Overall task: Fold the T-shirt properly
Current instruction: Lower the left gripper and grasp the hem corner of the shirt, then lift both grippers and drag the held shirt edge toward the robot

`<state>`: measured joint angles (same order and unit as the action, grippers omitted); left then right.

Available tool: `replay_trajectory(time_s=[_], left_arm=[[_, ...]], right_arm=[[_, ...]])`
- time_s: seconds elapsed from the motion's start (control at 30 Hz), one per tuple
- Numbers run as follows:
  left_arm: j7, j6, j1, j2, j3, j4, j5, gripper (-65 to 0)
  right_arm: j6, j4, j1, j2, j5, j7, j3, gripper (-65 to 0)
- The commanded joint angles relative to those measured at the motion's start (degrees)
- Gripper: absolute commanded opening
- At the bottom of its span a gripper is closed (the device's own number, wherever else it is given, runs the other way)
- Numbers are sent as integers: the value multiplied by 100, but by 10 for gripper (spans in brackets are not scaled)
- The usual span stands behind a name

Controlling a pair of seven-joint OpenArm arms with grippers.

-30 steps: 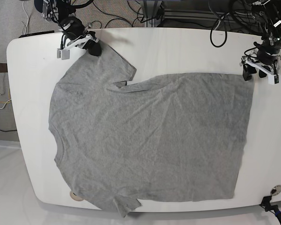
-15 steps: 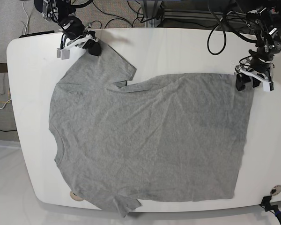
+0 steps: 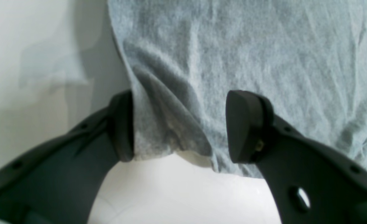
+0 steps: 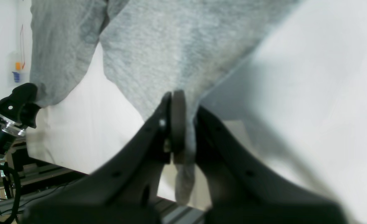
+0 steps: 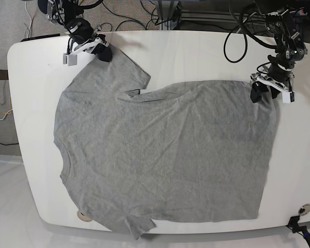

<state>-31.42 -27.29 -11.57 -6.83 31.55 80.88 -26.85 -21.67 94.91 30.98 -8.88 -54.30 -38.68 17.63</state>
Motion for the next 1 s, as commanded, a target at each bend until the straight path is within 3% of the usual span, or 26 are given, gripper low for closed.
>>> replay_trajectory(time_s=[0.0,0.07,0.2,0.5,0.67,0.97], left_arm=[[-344,96,-51,-25,-3,-13,202,-275],[-344,96,-16,-25,-3,-13,202,-374],[-335,96,212,-25,5,-189,228,-650],[-353,96,388,-33,-3,-374,219,-650],[-361,96,1,-33,-12,356,210,-650],[-370,96,-667,-42,-3,1244,210,-650]], right_arm=[[-79,87,9,-48,-113,65,26,-650],[-79,87,9,-48,-113,65,26,-650],[-88,87,9,-48,-113,65,26,-650],[-88,87,18,-57,-113,65,35,-650],[-88,113,36,-171,-165,65,35,-650],[-70,1405,634,-144,-130,65,44,-650]])
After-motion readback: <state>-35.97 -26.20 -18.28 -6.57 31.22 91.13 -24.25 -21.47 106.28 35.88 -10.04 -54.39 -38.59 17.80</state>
